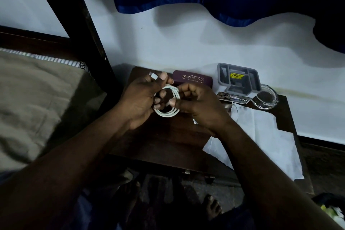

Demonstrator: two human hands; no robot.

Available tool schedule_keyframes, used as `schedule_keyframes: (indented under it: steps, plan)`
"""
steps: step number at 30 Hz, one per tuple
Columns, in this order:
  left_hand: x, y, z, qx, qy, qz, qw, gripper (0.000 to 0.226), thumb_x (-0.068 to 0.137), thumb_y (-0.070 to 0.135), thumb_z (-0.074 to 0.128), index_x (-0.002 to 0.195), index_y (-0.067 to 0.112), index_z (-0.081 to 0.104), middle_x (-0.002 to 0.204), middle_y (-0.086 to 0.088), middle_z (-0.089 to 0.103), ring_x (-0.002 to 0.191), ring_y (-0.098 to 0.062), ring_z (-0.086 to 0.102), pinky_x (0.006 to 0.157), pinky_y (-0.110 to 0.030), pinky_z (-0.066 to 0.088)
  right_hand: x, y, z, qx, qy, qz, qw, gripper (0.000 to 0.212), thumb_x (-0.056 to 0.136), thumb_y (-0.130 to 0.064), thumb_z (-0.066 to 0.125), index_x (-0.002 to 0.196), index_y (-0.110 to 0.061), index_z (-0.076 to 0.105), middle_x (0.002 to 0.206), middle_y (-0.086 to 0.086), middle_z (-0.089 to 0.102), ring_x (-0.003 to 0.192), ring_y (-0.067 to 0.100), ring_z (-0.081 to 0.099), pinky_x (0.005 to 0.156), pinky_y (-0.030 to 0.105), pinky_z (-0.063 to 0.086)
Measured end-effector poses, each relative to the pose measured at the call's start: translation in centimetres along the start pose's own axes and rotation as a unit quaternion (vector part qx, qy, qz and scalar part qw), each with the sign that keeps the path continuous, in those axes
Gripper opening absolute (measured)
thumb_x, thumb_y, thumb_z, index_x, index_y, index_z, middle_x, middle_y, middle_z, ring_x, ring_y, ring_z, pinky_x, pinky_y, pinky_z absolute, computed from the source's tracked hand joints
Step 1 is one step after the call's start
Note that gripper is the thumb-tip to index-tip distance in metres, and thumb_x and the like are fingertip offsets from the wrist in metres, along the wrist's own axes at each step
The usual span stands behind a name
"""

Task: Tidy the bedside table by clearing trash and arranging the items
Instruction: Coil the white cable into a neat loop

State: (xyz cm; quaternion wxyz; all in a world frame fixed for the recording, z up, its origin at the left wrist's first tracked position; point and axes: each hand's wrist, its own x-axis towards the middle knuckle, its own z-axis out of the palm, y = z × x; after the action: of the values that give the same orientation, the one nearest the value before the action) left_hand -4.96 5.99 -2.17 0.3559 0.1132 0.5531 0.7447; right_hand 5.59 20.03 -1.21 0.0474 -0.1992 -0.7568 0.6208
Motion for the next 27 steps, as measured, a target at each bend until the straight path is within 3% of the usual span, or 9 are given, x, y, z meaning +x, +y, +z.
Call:
schedule_keyframes:
  steps: [3,6,10,13,18,20,24,27]
  plan:
    - [0.0,-0.2,0.1,-0.011,-0.015,-0.015,1.000,0.025,0.103,0.031,0.057,0.092,0.011,0.066,0.061,0.000,0.045,0.051,-0.009,0.034,0.046,-0.021,0.029,0.1,0.1,0.3,-0.028,0.028,0.010,0.999,0.020,0.082,-0.003,0.081,0.101,-0.008,0.076,0.095,0.016,0.078,0.092,0.036,0.075,0.091,0.056,0.058]
    - [-0.1,-0.1,0.1,-0.020,-0.051,-0.015,0.998,0.022,0.096,0.032,0.063,0.094,0.010,0.064,0.065,-0.001,0.043,0.053,-0.009,0.032,0.047,-0.020,0.028,0.2,0.0,0.3,-0.007,0.041,0.037,0.998,0.018,0.082,0.002,0.079,0.099,-0.004,0.077,0.094,0.020,0.077,0.082,0.028,0.072,0.085,0.049,0.060]
    - [-0.1,0.2,-0.2,0.025,-0.044,0.002,0.999,0.005,0.081,0.025,0.074,0.081,0.022,0.070,0.064,0.002,0.052,0.053,-0.008,0.043,0.048,-0.019,0.040,0.1,-0.4,0.0,0.071,0.033,0.066,0.995,0.027,0.083,0.004,0.078,0.110,0.003,0.073,0.104,0.026,0.075,0.087,0.029,0.071,0.080,0.042,0.057]
    - [0.0,0.3,-0.6,0.021,-0.039,-0.002,0.999,0.004,0.080,0.025,0.075,0.076,0.026,0.073,0.066,0.002,0.058,0.054,-0.009,0.050,0.053,-0.021,0.046,0.0,-0.7,-0.2,0.153,0.027,0.088,0.984,0.031,0.088,0.003,0.072,0.118,-0.001,0.068,0.101,0.019,0.076,0.088,0.025,0.072,0.081,0.037,0.056]
    - [0.0,0.4,-0.7,0.001,-0.040,-0.007,0.999,0.002,0.080,0.024,0.075,0.082,0.024,0.074,0.078,-0.005,0.068,0.062,-0.016,0.055,0.056,-0.025,0.052,0.0,-0.9,-0.3,0.226,-0.017,0.101,0.969,0.023,0.094,-0.006,0.066,0.117,-0.009,0.066,0.094,0.004,0.074,0.079,0.016,0.070,0.083,0.039,0.053]
    - [0.0,0.5,-0.8,0.004,-0.032,-0.009,0.999,0.006,0.080,0.021,0.074,0.086,0.021,0.072,0.080,-0.006,0.072,0.065,-0.018,0.058,0.058,-0.027,0.054,0.0,-0.9,-0.1,0.218,-0.022,0.087,0.972,0.024,0.092,-0.010,0.071,0.115,-0.008,0.066,0.093,0.004,0.074,0.082,0.016,0.069,0.083,0.039,0.052]
    - [-0.1,0.7,-0.6,0.013,-0.018,-0.006,1.000,0.010,0.081,0.016,0.075,0.090,0.015,0.072,0.076,-0.009,0.072,0.060,-0.018,0.065,0.060,-0.029,0.056,-0.1,-0.8,0.0,0.171,-0.037,0.059,0.983,0.023,0.087,-0.001,0.075,0.109,-0.002,0.067,0.088,0.009,0.079,0.080,0.017,0.076,0.069,0.027,0.057]
    - [0.0,0.7,-0.6,0.013,0.002,-0.008,1.000,0.016,0.076,0.017,0.078,0.091,0.016,0.073,0.079,-0.012,0.074,0.060,-0.019,0.066,0.056,-0.029,0.056,0.1,-0.7,-0.4,0.137,-0.027,0.076,0.987,0.018,0.086,-0.001,0.075,0.102,-0.007,0.069,0.086,0.007,0.075,0.080,0.018,0.071,0.076,0.035,0.056]
